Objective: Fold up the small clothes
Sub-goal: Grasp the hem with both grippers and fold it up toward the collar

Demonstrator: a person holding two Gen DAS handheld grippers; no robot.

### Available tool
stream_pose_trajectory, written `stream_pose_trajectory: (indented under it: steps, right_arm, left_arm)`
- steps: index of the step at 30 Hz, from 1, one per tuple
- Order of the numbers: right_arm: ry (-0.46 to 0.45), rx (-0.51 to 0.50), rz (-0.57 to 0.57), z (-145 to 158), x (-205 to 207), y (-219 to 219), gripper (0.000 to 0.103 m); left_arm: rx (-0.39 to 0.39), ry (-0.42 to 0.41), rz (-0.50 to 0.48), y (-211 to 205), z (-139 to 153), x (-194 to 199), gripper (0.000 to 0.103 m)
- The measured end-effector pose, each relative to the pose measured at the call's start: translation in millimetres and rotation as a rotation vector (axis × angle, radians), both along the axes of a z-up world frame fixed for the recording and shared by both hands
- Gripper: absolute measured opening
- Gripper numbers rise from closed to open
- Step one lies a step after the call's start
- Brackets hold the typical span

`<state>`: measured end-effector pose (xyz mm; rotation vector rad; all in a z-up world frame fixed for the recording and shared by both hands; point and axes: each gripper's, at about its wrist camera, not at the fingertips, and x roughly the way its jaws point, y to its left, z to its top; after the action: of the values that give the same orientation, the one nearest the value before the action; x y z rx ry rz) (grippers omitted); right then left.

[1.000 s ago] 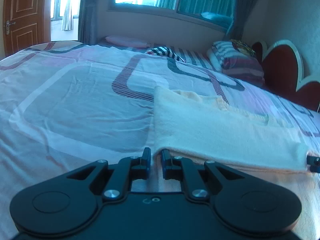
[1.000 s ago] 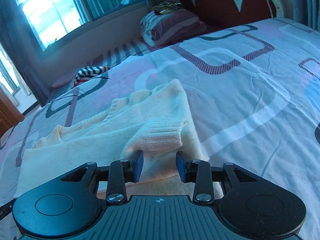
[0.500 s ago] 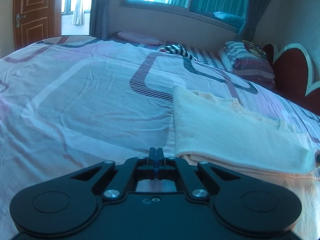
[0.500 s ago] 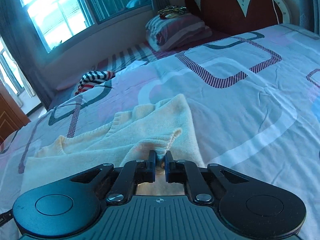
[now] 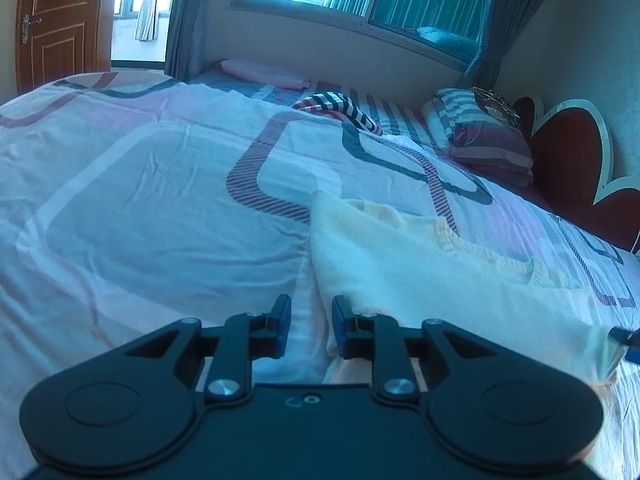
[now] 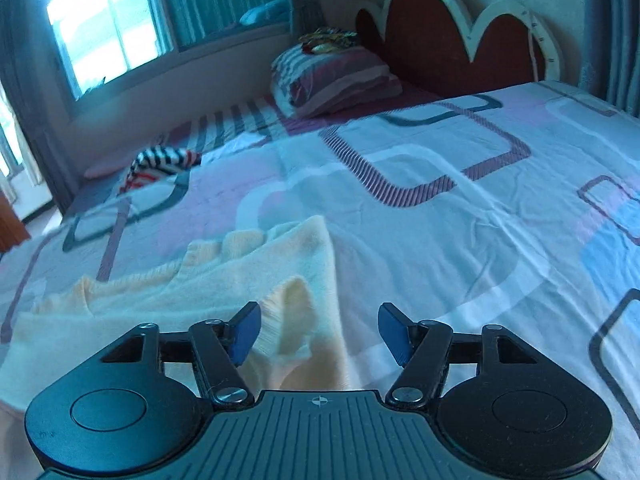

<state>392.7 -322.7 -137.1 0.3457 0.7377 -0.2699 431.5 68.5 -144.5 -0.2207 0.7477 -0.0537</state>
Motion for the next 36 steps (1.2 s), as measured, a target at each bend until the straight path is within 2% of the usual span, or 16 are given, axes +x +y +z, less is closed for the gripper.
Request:
stream_pose_trajectory:
  steps: [2, 3, 4, 5, 7, 9, 12, 13, 14, 16, 24, 27, 29, 32, 36]
  right_arm:
    - [0.023, 0.030, 0.020, -5, 2, 3, 0.055]
    - [0.030, 0.043, 0.030, -7, 1, 5, 0.045]
    - [0.043, 0.006, 0.032, -9, 0, 9, 0.030]
    - [0.064, -0.057, 0.029, -11, -1, 13, 0.024]
    - [0.089, -0.127, -0.003, -15, -1, 12, 0.023]
    - [0.062, -0.100, -0.016, -11, -3, 6, 0.023]
    - [0.003, -0.083, 0.006, 2, -1, 10, 0.023]
    - [-0.011, -0.080, 0.024, 5, 2, 13, 0.025]
    - [-0.014, -0.078, 0.043, 6, 6, 17, 0.027]
    - [-0.005, -0.071, 0.061, 3, 13, 23, 0.045]
    - [0.002, -0.070, 0.105, -9, 30, 38, 0.047]
    - [0.000, -0.083, 0.134, -10, 37, 44, 0.047]
    - [0.006, -0.095, 0.162, -14, 42, 49, 0.047]
    - [0.026, -0.163, 0.183, -26, 48, 55, 0.047]
    - [0.029, -0.269, 0.179, -37, 52, 54, 0.047]
  left_arm:
    - [-0.003, -0.003, 0.002, 1, 2, 0, 0.022]
    - [-0.001, -0.005, 0.000, 1, 2, -1, 0.023]
    - [0.004, -0.004, -0.006, 1, 2, -2, 0.023]
    - [0.009, -0.004, -0.012, 1, 3, -2, 0.023]
    - [0.009, -0.008, -0.014, 1, 5, -3, 0.023]
    - [-0.006, -0.021, -0.014, 0, 10, -4, 0.026]
    - [-0.001, -0.050, -0.022, -6, 18, -3, 0.044]
    - [0.007, -0.055, -0.027, -10, 19, -1, 0.054]
    - [0.017, -0.059, -0.031, -13, 19, 2, 0.066]
    - [0.034, -0.044, -0.051, -21, 14, 13, 0.070]
    - [-0.002, 0.042, -0.028, -25, -15, 66, 0.063]
    - [-0.016, 0.052, -0.028, -26, -21, 78, 0.050]
    - [0.008, 0.040, -0.025, -29, -25, 80, 0.032]
    - [0.024, 0.023, -0.003, -28, -27, 80, 0.018]
    - [0.018, 0.016, 0.004, -24, -27, 81, 0.015]
